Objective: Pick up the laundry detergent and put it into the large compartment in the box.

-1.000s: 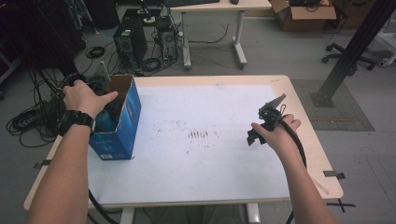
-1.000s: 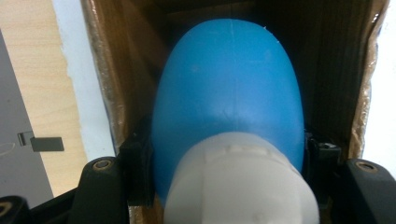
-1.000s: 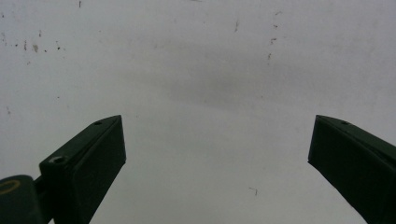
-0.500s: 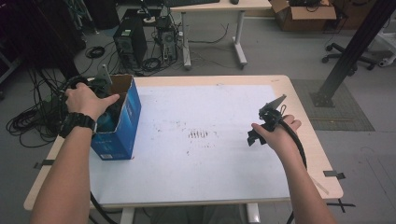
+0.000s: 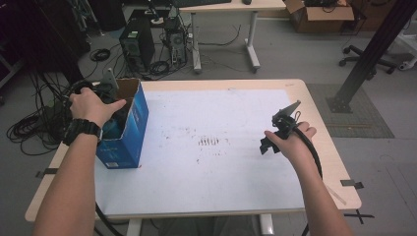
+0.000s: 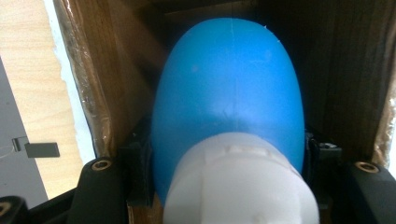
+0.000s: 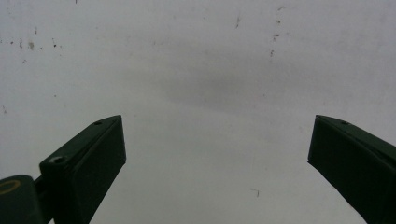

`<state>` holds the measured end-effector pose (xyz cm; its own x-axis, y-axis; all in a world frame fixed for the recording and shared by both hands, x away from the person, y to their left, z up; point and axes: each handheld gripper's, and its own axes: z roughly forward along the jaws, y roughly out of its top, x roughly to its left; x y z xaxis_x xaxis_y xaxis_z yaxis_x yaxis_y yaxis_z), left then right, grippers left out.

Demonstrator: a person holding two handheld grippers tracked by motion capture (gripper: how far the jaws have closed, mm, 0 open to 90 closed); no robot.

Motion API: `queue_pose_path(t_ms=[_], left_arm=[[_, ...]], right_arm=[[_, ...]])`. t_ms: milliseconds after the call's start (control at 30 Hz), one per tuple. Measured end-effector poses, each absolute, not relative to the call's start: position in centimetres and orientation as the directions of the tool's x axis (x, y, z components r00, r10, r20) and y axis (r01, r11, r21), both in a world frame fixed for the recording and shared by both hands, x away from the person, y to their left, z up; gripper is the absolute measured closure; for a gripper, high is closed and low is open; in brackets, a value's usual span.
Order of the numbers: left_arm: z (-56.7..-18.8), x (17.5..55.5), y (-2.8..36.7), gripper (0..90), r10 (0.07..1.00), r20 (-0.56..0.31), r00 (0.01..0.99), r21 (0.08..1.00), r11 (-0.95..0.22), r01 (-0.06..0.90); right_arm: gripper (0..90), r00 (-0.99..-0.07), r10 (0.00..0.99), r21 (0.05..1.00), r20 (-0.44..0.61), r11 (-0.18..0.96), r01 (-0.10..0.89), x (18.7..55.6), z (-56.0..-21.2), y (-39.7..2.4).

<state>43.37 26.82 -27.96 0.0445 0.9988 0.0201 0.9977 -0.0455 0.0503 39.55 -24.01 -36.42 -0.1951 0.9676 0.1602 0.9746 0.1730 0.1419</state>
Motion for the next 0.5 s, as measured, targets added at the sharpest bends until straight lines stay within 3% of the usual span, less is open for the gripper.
queue_pose_path(t_ms=[500], left_arm=[[-27.82,43.29,26.86,32.7,0.999,0.001,0.04,0.05,-0.04,0.998]], right_arm=[[4.2,-0.198,0.967,0.143,0.162,0.175,0.974,39.48,-36.34,-23.96]])
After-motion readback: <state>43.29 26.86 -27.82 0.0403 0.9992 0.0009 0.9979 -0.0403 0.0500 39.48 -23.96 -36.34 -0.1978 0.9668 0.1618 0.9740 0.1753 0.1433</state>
